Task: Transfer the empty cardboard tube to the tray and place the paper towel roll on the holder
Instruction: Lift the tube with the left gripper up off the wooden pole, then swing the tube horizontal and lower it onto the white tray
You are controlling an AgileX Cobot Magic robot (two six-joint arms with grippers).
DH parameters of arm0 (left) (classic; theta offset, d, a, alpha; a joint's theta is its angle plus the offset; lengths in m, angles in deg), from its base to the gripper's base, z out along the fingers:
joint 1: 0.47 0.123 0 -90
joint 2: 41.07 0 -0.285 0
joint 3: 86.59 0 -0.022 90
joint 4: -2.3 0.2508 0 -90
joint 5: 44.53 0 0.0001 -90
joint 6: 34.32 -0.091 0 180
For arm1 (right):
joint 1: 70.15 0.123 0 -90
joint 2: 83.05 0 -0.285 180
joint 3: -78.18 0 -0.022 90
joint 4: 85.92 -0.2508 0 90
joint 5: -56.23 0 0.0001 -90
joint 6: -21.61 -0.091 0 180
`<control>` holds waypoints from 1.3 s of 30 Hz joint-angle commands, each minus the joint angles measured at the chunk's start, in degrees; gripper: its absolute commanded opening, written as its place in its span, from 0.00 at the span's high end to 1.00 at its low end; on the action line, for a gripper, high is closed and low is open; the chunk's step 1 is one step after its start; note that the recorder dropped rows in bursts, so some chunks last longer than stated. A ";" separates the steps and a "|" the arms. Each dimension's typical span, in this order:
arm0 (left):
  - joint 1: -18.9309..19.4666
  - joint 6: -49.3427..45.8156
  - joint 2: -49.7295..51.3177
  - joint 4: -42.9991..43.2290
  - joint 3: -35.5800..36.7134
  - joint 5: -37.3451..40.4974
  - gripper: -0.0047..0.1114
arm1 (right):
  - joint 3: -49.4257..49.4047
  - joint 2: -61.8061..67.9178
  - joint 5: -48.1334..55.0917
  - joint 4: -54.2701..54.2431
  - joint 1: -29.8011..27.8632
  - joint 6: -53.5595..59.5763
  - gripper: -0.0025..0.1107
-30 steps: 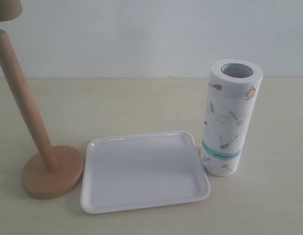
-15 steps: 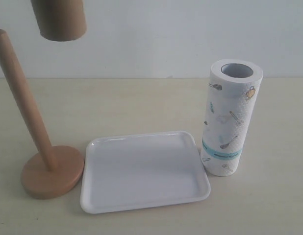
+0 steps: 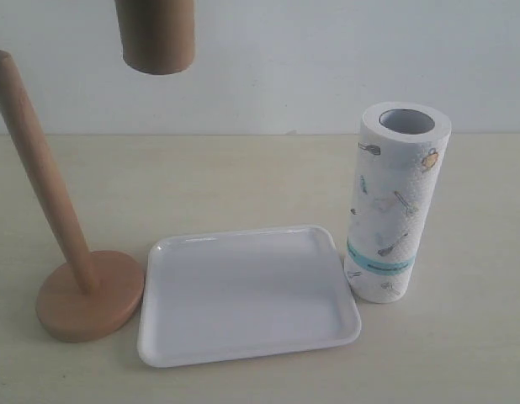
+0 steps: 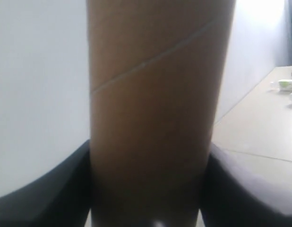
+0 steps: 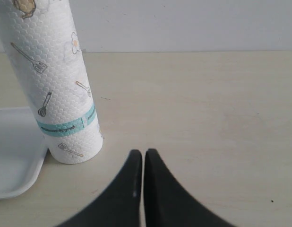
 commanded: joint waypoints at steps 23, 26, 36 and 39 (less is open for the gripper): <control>-11.76 -70.20 17.33 -50.33 -2.97 37.30 0.92 | 0.07 -0.26 -0.25 0.35 -0.12 0.00 0.97; -11.76 -72.60 20.15 -50.33 -2.97 41.56 0.92 | 0.07 -0.26 -0.25 0.35 -0.12 0.00 0.97; -11.76 -73.36 29.46 -45.74 -2.97 44.93 0.92 | 0.07 -0.26 -0.25 0.35 -0.12 0.00 0.97; -11.76 -75.04 32.06 -45.74 -2.97 44.93 0.92 | 0.07 -0.26 -0.25 0.35 -0.12 0.00 0.97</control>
